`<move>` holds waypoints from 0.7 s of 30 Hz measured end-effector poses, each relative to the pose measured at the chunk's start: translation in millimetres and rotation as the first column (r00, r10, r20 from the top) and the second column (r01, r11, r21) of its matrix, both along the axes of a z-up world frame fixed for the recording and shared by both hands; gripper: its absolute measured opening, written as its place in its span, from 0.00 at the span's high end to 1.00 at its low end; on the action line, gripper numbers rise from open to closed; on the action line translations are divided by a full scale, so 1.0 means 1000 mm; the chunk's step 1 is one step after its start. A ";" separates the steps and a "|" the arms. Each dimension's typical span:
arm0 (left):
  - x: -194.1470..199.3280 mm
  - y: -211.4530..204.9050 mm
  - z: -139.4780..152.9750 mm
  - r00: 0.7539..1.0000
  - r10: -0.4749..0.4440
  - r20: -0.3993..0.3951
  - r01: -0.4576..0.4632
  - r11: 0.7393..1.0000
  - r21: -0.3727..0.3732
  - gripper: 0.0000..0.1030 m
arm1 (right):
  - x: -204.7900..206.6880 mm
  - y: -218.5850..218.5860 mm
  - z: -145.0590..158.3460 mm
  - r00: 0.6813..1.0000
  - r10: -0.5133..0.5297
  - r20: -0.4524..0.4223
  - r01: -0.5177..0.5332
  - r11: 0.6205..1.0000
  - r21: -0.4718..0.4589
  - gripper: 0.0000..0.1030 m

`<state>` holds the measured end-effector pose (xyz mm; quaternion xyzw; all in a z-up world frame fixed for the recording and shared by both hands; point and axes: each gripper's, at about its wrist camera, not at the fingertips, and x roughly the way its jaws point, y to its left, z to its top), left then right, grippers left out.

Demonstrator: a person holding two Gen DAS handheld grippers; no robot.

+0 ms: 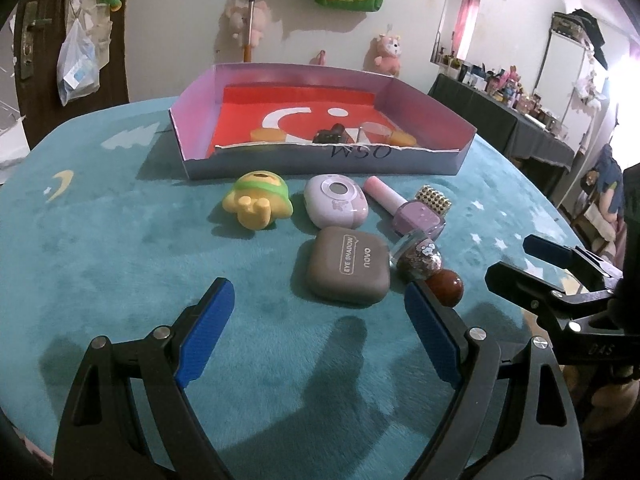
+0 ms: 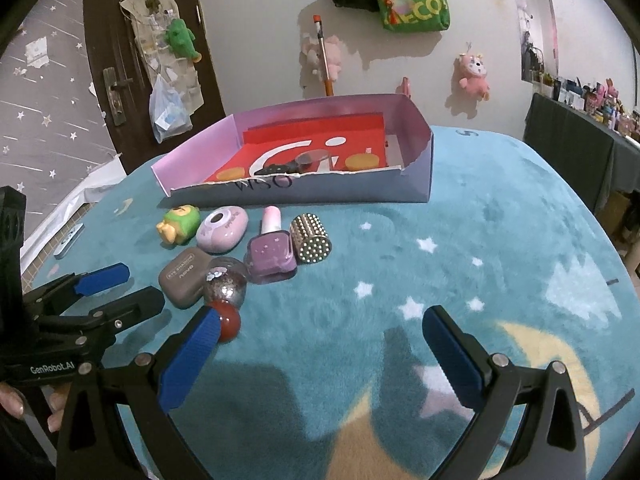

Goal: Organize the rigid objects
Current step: 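Withdraw both open tools from the box toward the remaining objects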

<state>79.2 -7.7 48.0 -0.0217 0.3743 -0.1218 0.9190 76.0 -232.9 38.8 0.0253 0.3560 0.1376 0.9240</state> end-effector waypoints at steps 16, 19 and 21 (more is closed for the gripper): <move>0.024 -0.009 -0.003 0.998 -0.033 -0.053 0.035 0.999 0.039 0.15 | 0.015 -0.002 0.003 1.000 -0.002 -0.021 0.001 1.000 -0.011 0.00; 0.029 -0.010 -0.003 0.997 -0.042 -0.068 0.045 0.998 0.043 0.15 | 0.024 -0.003 0.007 1.000 -0.002 -0.028 0.001 1.000 -0.023 0.00; 0.032 -0.011 -0.003 0.996 -0.046 -0.075 0.049 0.998 0.045 0.15 | 0.031 -0.004 0.008 0.999 -0.003 -0.039 0.001 0.999 -0.035 0.00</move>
